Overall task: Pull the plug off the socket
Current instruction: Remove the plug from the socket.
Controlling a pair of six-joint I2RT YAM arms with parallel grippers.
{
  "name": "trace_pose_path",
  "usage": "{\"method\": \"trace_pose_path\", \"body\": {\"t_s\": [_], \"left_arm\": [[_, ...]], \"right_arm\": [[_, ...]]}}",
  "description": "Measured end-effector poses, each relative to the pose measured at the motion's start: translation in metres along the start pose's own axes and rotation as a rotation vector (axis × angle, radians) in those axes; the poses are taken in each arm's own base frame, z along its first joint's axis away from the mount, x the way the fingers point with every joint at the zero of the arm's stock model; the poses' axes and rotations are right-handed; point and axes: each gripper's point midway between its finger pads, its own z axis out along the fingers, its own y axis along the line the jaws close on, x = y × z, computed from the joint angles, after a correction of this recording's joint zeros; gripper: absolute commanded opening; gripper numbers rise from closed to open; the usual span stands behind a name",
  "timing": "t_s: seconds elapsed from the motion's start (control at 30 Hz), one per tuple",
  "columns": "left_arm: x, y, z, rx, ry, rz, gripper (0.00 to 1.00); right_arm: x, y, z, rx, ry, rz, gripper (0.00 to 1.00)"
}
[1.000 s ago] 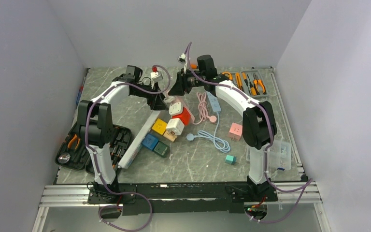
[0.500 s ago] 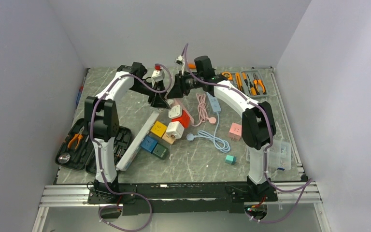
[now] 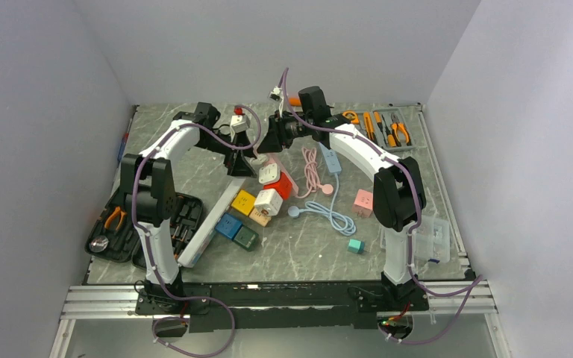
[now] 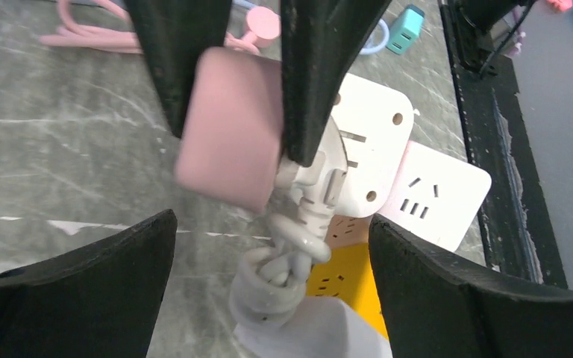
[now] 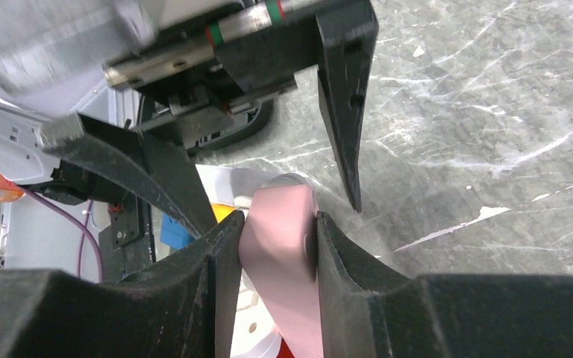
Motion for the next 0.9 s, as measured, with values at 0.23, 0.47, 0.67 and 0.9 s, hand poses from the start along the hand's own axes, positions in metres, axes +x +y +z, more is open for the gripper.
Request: {"method": "trace_pose_path", "body": {"t_s": [0.23, 0.47, 0.67, 0.9], "left_arm": [[-0.016, 0.002, -0.010, -0.014, -0.015, 0.027, 0.71], [-0.014, -0.010, 0.003, 0.067, -0.001, 0.021, 0.60], [-0.008, -0.014, 0.006, 0.085, 0.015, 0.025, 0.20], [-0.006, -0.012, 0.003, 0.078, 0.023, 0.044, 0.00]], "right_arm": [[0.000, 0.000, 0.000, 0.000, -0.001, 0.000, 0.00], [-0.001, 0.000, 0.000, 0.000, -0.003, 0.004, 0.00], [-0.001, 0.000, 0.000, 0.001, -0.003, 0.005, 0.00], [0.001, -0.003, 0.000, 0.018, 0.002, -0.006, 0.00]]}}
